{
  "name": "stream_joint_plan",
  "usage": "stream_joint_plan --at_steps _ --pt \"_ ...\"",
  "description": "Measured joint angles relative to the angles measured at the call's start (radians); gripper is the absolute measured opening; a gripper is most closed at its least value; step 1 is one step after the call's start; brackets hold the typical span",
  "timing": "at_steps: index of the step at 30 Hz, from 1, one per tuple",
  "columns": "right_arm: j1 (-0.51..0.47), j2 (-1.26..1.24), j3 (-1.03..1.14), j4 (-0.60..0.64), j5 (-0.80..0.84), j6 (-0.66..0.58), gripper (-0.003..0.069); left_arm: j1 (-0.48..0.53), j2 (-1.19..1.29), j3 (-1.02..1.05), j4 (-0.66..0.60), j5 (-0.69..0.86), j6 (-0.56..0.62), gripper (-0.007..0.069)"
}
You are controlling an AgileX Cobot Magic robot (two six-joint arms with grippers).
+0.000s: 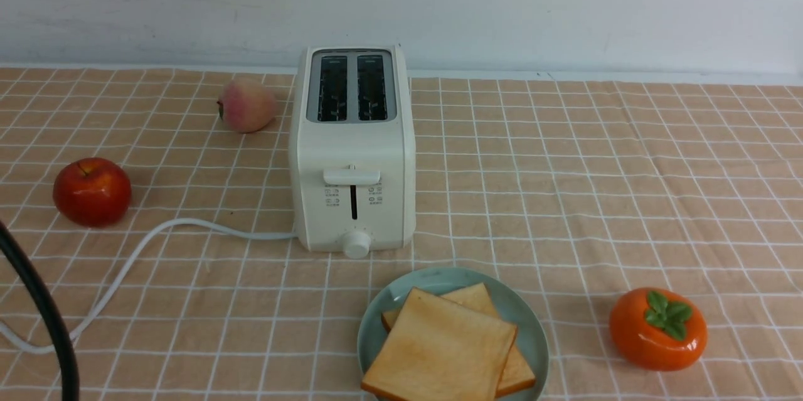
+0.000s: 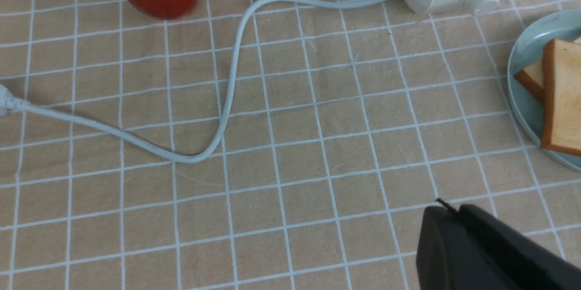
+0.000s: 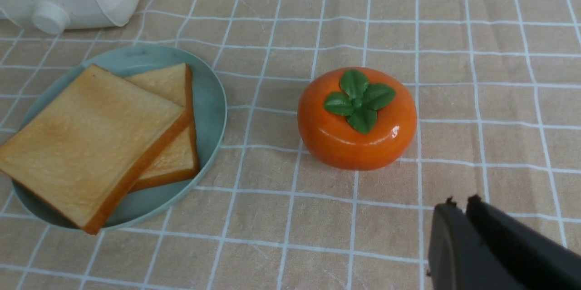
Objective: Take toasted bread from bread machine on light coffee tablecloth place on plate.
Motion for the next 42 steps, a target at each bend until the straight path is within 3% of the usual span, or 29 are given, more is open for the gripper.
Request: stream_joint_plan --at_steps 4,9,10,12,14,16,23,33,42 --pt "0.000 0.000 0.000 0.000 0.000 0.000 0.0047 0.000 -0.050 0.026 -0.013 -0.039 0.031 0.0016" --pt "0.000 0.000 0.000 0.000 0.000 0.000 0.0055 0.025 -0.258 0.235 -0.011 -0.336 0.064 0.0017" --pt "0.000 0.000 0.000 0.000 0.000 0.000 0.0056 0.029 -0.267 0.235 -0.009 -0.336 0.064 0.0017" --pt "0.000 0.000 0.000 0.000 0.001 0.000 0.0059 0.115 -0.380 0.406 -0.008 -0.552 0.064 0.0017" --pt "0.000 0.000 0.000 0.000 0.002 0.000 0.0062 0.158 -0.439 0.473 -0.011 -0.623 0.064 0.0017" --pt "0.000 0.000 0.000 0.000 0.002 0.000 0.0065 0.289 -0.574 0.649 -0.039 -0.741 0.064 0.0020" --pt "0.000 0.000 0.000 0.000 0.004 0.000 0.0071 0.549 -0.680 0.903 -0.172 -0.743 0.106 0.0030" --pt "0.000 0.000 0.000 0.000 0.004 0.000 0.0078 0.453 -0.680 0.931 -0.198 -0.695 0.116 0.0036" --pt "0.000 0.000 0.000 0.000 0.004 0.000 0.0087 0.446 -0.680 0.931 -0.200 -0.695 0.116 0.0041"
